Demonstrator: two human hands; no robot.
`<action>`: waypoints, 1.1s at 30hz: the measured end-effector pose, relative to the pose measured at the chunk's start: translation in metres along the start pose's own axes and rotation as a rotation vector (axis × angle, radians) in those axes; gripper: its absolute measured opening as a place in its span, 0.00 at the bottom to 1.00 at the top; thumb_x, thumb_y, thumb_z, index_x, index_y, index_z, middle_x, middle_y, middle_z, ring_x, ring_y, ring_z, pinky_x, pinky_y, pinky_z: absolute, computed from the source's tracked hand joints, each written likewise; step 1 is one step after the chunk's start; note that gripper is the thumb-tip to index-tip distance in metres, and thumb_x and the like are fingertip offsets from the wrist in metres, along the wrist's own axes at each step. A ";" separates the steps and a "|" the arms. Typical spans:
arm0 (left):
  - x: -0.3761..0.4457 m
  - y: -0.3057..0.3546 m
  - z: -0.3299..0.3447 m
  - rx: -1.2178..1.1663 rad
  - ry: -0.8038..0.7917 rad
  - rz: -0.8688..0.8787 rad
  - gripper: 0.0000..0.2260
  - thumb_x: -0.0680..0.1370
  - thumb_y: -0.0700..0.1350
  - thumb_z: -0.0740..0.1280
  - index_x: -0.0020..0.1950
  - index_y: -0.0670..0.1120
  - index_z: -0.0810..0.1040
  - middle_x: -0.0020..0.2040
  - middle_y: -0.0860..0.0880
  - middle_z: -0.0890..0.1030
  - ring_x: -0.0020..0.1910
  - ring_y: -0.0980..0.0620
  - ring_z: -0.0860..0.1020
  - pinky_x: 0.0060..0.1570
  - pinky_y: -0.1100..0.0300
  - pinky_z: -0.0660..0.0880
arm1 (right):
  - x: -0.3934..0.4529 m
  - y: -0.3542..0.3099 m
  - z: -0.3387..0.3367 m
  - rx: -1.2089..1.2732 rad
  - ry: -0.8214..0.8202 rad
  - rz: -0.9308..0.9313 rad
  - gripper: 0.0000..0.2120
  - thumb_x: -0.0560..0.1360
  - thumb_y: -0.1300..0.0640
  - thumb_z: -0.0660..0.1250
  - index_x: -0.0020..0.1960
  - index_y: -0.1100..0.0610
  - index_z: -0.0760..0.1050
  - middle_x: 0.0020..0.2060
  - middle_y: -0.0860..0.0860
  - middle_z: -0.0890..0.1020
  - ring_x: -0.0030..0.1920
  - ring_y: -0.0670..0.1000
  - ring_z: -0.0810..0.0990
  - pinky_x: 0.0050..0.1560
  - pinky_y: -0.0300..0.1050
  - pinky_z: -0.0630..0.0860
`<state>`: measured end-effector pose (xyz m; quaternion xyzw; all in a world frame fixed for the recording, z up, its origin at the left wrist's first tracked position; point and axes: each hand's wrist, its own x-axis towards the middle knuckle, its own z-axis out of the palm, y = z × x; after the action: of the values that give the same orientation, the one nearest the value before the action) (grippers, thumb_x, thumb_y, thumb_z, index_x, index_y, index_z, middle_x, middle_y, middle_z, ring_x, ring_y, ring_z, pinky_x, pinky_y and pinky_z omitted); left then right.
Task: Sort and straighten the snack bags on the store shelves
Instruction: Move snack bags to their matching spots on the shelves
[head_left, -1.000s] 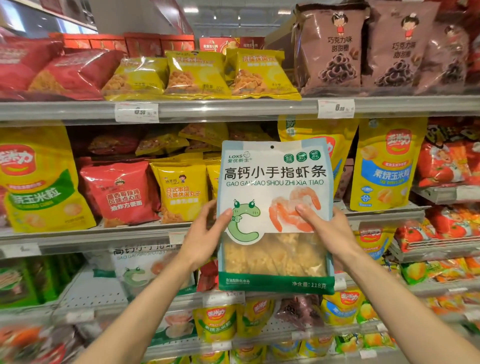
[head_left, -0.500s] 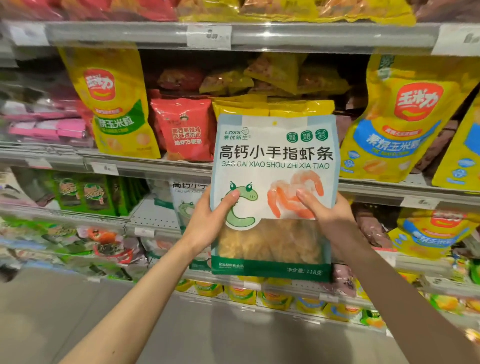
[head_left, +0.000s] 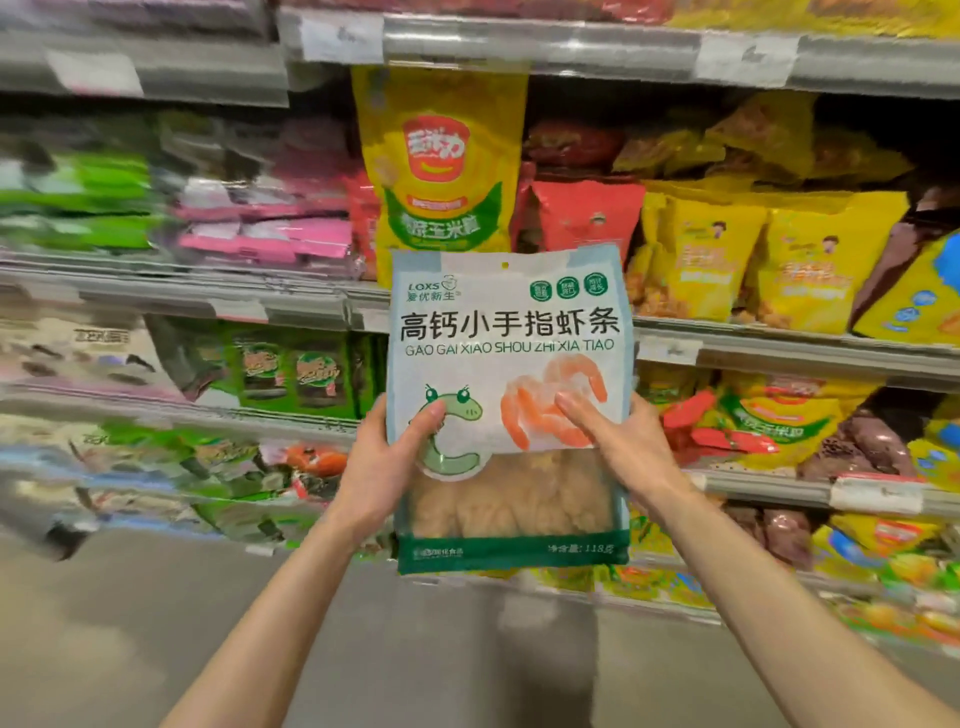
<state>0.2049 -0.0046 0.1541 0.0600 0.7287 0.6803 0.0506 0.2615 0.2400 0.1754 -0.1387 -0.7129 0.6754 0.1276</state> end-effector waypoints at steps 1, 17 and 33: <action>0.000 -0.003 -0.019 0.006 0.017 -0.012 0.13 0.77 0.54 0.72 0.61 0.56 0.77 0.54 0.57 0.86 0.49 0.64 0.84 0.52 0.60 0.80 | -0.001 0.001 0.020 -0.010 -0.007 0.008 0.15 0.74 0.51 0.77 0.58 0.50 0.78 0.47 0.43 0.86 0.42 0.39 0.86 0.36 0.29 0.76; 0.060 -0.071 -0.147 0.094 0.123 -0.220 0.11 0.80 0.48 0.70 0.62 0.51 0.79 0.52 0.55 0.88 0.51 0.55 0.86 0.47 0.63 0.82 | 0.059 0.082 0.181 -0.012 -0.202 0.170 0.09 0.77 0.53 0.74 0.54 0.43 0.79 0.43 0.41 0.88 0.44 0.42 0.87 0.42 0.36 0.81; 0.132 -0.161 -0.197 0.136 -0.225 -0.288 0.14 0.80 0.49 0.70 0.65 0.55 0.76 0.54 0.60 0.87 0.52 0.60 0.85 0.48 0.66 0.81 | 0.054 0.158 0.239 -0.013 0.044 0.445 0.28 0.64 0.42 0.76 0.62 0.47 0.77 0.52 0.50 0.87 0.53 0.52 0.87 0.56 0.51 0.82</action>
<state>0.0413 -0.1889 0.0078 0.0341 0.7637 0.6043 0.2245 0.1267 0.0464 0.0041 -0.3084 -0.6661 0.6791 -0.0101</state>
